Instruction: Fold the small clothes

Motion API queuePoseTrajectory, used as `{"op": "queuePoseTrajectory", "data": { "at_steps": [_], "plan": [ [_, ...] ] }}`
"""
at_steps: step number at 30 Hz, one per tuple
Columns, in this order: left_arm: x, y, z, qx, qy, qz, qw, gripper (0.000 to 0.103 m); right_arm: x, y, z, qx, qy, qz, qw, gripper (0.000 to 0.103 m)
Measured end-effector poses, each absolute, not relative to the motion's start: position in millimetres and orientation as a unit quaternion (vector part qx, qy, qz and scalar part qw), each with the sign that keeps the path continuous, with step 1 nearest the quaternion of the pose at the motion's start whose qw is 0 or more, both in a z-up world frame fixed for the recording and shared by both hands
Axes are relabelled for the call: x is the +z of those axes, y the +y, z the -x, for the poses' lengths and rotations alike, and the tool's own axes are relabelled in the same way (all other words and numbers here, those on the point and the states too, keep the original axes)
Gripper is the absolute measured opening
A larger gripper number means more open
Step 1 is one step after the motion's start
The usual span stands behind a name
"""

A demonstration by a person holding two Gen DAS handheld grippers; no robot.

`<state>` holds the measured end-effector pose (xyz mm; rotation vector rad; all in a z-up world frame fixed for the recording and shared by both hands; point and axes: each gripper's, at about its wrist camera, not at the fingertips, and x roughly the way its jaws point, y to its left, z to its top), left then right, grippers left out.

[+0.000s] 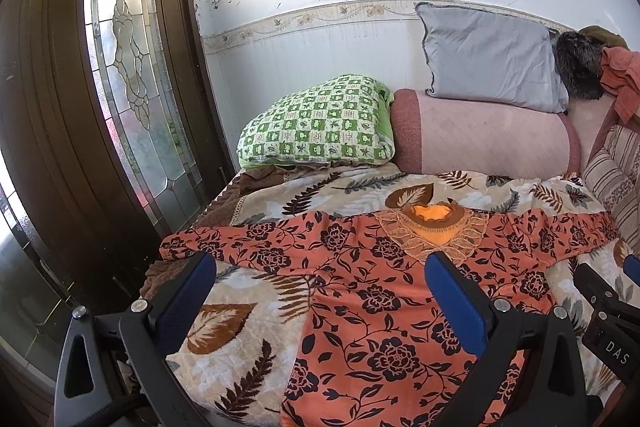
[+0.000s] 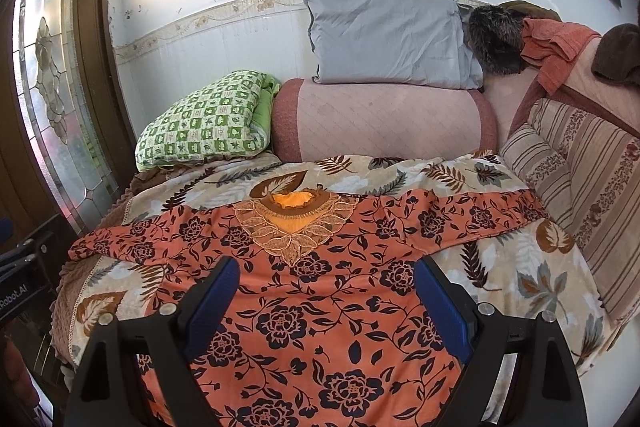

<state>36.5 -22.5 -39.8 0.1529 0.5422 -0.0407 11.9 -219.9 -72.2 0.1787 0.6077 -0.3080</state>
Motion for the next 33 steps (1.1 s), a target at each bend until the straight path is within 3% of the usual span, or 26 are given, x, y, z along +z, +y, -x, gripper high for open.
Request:
{"op": "queuePoseTrajectory", "data": {
  "at_steps": [33],
  "plan": [
    [-48, 51, -60, 0.034, 0.275, -0.041, 0.96, 0.103, -81, -161, -54, -0.111, 0.318, -0.05, 0.94, 0.091]
  ]
}}
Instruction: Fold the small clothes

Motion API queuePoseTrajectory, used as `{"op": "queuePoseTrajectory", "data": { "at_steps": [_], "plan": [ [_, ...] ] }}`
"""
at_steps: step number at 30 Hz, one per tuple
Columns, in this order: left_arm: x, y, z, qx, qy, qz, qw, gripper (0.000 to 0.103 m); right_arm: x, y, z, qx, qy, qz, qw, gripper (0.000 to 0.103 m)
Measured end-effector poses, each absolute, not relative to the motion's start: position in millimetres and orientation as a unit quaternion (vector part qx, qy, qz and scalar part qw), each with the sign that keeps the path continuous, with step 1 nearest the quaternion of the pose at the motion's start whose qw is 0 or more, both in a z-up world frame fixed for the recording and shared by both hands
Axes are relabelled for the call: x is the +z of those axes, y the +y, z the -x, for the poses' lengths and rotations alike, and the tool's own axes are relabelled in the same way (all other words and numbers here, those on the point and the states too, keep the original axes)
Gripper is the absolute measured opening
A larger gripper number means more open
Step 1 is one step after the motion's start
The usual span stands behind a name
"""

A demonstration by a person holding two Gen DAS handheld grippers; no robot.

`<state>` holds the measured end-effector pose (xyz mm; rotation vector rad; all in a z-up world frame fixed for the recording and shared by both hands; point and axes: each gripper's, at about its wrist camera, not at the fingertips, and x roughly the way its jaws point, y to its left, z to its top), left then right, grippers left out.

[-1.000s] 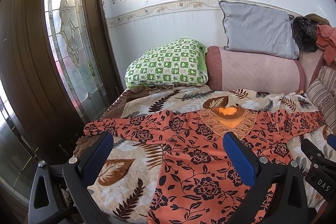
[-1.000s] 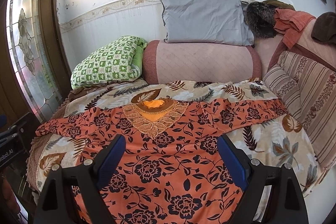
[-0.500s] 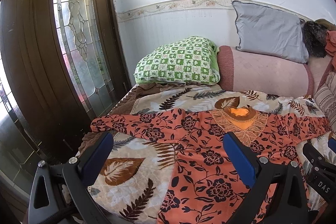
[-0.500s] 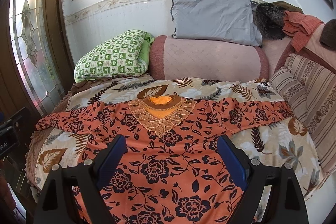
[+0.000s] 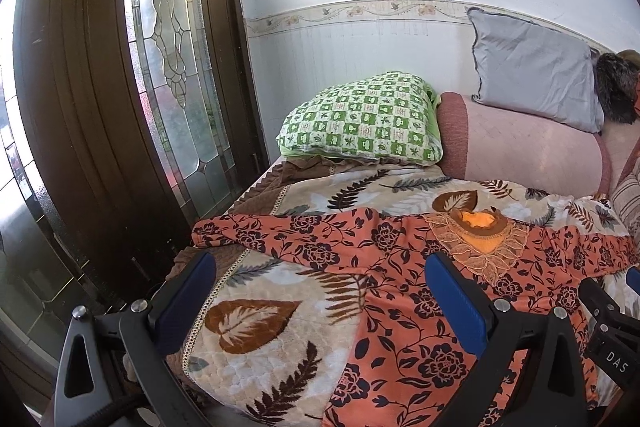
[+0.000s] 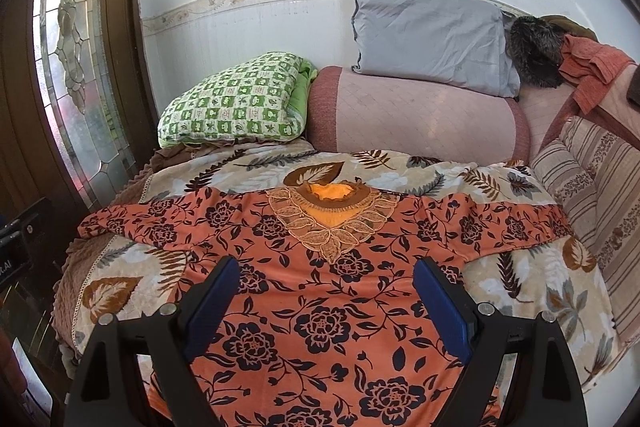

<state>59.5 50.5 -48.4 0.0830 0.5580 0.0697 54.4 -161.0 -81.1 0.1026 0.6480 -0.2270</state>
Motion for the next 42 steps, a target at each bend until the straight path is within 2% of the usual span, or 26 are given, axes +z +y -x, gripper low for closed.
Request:
{"op": "queuePoseTrajectory", "data": {
  "at_steps": [13, 17, 22, 29, 35, 40, 42],
  "plan": [
    [-56, 47, -67, 0.034, 0.285, -0.049, 0.957, 0.103, -82, -156, -57, -0.109, 0.319, -0.05, 0.94, 0.091],
    [-78, 26, -88, 0.005, 0.329, -0.051, 0.943, 0.103, -92, -170, -60, -0.117, 0.327, -0.056, 0.936, 0.091],
    [-131, -17, -125, -0.048, 0.408, -0.044, 0.91, 0.103, -115, -217, -69, -0.136, 0.348, -0.072, 0.925, 0.091],
    [-204, -96, -187, -0.058, 0.481, -0.04, 0.874, 0.103, -168, -379, -76, -0.22, 0.364, -0.147, 0.893, 0.091],
    [-235, -148, -221, -0.078, 0.425, -0.033, 0.901, 0.103, -234, -583, -65, -0.303, 0.339, -0.307, 0.836, 0.089],
    [-257, -168, -249, -0.1, 0.428, -0.051, 0.897, 0.103, -280, -711, -55, -0.304, 0.267, -0.471, 0.784, 0.074],
    [-265, -169, -257, -0.1, 0.439, -0.048, 0.892, 0.103, -300, -742, -62, -0.307, 0.257, -0.514, 0.759, 0.064]
  ]
}}
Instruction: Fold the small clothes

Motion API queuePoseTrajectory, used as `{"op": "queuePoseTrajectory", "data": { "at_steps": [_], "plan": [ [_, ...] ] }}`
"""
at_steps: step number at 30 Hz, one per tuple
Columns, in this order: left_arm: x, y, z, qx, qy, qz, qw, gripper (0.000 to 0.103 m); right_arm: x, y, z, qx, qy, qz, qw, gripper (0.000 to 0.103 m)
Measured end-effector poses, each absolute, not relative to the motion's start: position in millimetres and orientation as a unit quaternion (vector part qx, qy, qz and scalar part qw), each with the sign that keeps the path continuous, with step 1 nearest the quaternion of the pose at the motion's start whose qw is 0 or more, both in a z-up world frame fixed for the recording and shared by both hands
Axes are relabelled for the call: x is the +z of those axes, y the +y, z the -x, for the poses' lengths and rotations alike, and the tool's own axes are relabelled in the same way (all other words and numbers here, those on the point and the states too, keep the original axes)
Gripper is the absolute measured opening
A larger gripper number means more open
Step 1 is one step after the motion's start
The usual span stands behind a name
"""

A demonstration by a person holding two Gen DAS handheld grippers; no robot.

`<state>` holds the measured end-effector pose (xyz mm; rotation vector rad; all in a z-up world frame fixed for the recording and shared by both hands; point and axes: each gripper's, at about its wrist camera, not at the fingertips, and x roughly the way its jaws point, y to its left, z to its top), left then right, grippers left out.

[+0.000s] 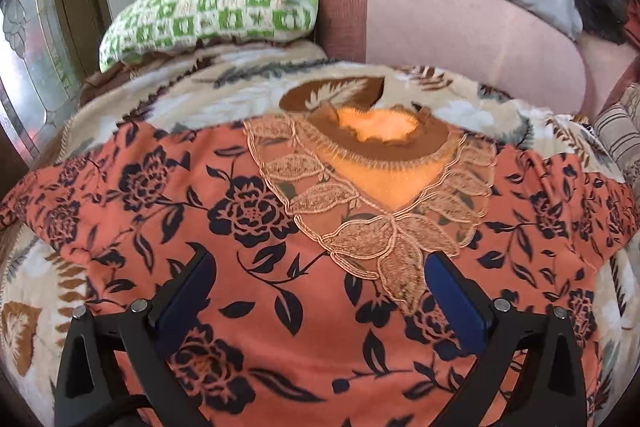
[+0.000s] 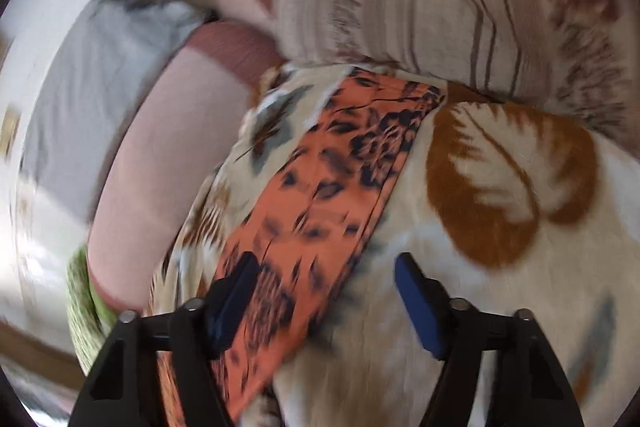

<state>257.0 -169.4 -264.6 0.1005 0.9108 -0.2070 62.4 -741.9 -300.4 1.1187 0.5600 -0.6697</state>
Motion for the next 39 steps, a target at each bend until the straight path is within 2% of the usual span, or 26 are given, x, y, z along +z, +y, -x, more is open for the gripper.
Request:
{"op": "queuePoseTrajectory", "data": {
  "at_steps": [5, 6, 7, 8, 9, 13, 17, 22, 25, 29, 35, 37, 38, 39],
  "plan": [
    [-278, -164, -267, -0.095, 0.459, -0.053, 0.882, 0.103, -339, -783, -75, -0.319, 0.207, -0.586, 0.715, 0.048],
    [-281, -162, -268, -0.097, 0.46, -0.056, 0.881, 0.103, -340, -788, -76, -0.321, 0.194, -0.589, 0.716, 0.035],
    [-282, -160, -270, -0.1, 0.466, -0.059, 0.877, 0.103, -342, -794, -79, -0.325, 0.19, -0.589, 0.715, 0.027],
    [-285, -158, -270, -0.102, 0.472, -0.058, 0.874, 0.103, -345, -797, -81, -0.329, 0.193, -0.587, 0.714, 0.009],
    [-288, -155, -273, -0.102, 0.48, -0.056, 0.869, 0.103, -346, -800, -83, -0.334, 0.197, -0.585, 0.712, 0.007],
    [-283, -129, -283, -0.075, 0.487, -0.03, 0.869, 0.103, -310, -781, -87, -0.313, 0.166, -0.552, 0.755, 0.006],
    [-262, -95, -285, -0.019, 0.453, -0.035, 0.891, 0.103, -251, -728, -115, -0.239, 0.17, -0.512, 0.807, 0.006],
    [-247, -43, -291, 0.048, 0.431, -0.022, 0.901, 0.103, -186, -610, -167, -0.118, 0.195, -0.456, 0.86, 0.006],
    [-243, -13, -295, 0.082, 0.424, -0.004, 0.902, 0.103, -173, -527, -203, -0.055, 0.227, -0.426, 0.874, 0.006],
    [-241, 18, -302, 0.107, 0.422, 0.004, 0.9, 0.103, -183, -417, -252, 0.011, 0.278, -0.39, 0.878, 0.006],
    [-236, 50, -305, 0.119, 0.421, 0.02, 0.899, 0.103, -251, -268, -313, 0.05, 0.412, -0.308, 0.856, 0.01],
    [-235, 60, -307, 0.119, 0.42, 0.034, 0.899, 0.103, -281, -228, -317, 0.067, 0.473, -0.284, 0.832, 0.015],
    [-234, 62, -308, 0.118, 0.42, 0.039, 0.899, 0.103, -294, -215, -319, 0.07, 0.493, -0.268, 0.825, 0.021],
    [-234, 63, -308, 0.114, 0.42, 0.046, 0.899, 0.103, -302, -207, -315, 0.078, 0.501, -0.255, 0.823, 0.032]
  ]
}}
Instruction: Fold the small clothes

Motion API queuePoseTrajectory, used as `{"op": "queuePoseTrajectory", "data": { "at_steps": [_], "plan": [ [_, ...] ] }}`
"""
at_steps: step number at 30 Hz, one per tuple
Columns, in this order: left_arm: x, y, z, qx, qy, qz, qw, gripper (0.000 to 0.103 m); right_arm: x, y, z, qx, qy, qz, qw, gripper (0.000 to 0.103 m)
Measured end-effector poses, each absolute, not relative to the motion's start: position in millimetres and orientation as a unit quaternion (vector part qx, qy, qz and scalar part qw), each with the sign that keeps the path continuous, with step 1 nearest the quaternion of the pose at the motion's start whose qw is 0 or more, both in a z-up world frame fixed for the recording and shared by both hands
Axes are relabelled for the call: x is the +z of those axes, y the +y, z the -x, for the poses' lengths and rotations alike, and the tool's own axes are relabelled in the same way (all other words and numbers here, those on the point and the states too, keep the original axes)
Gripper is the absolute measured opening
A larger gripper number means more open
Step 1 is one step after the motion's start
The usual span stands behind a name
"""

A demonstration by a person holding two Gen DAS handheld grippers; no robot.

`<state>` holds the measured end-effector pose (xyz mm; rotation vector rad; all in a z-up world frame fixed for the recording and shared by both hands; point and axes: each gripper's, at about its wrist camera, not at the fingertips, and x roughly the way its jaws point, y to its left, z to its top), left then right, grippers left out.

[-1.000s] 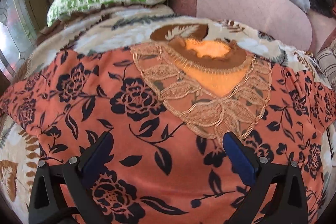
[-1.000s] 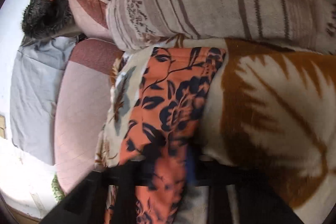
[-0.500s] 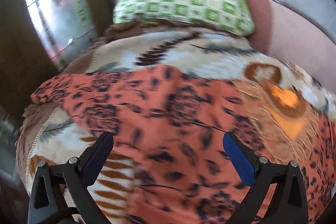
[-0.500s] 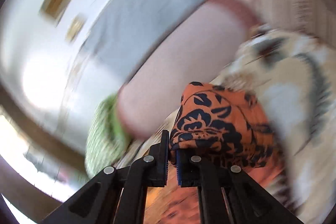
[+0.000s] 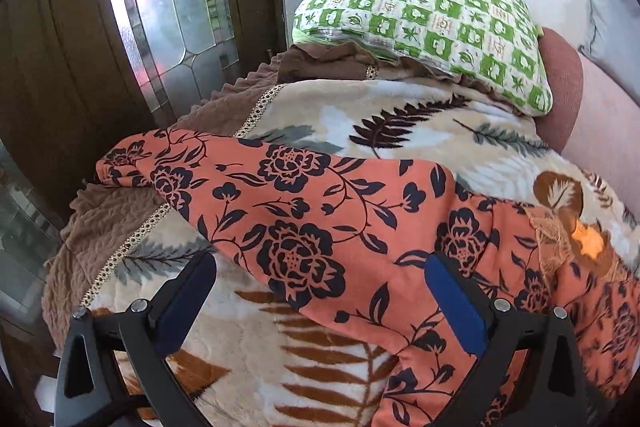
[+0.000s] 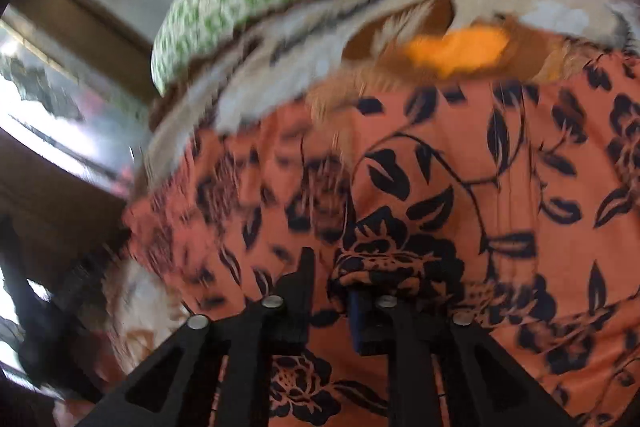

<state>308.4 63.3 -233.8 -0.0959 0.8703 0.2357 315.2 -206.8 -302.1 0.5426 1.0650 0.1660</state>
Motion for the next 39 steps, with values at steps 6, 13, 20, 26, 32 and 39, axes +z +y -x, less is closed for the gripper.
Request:
{"op": "queuePoseTrajectory", "data": {
  "at_steps": [6, 13, 20, 26, 32, 39],
  "plan": [
    [-232, 45, -308, 0.076, 0.424, 0.039, 0.902, 0.103, -298, -222, -278, 0.147, 0.465, -0.272, 0.829, 0.088],
    [-229, -14, -293, -0.032, 0.413, -0.013, 0.91, 0.103, -268, -311, -216, 0.071, 0.396, -0.298, 0.866, 0.083],
    [-251, -107, -275, -0.136, 0.416, -0.105, 0.893, 0.103, -303, -423, -188, -0.052, 0.36, -0.403, 0.84, 0.039],
    [-280, -168, -268, -0.153, 0.405, -0.184, 0.882, 0.103, -329, -466, -184, -0.048, 0.378, -0.474, 0.794, 0.039],
    [-307, -168, -295, -0.083, 0.441, -0.18, 0.875, 0.103, -354, -471, -183, -0.038, 0.385, -0.516, 0.764, 0.037],
    [-277, -101, -315, 0.006, 0.44, -0.072, 0.895, 0.072, -354, -463, -197, -0.037, 0.386, -0.526, 0.757, 0.037]
  ]
}}
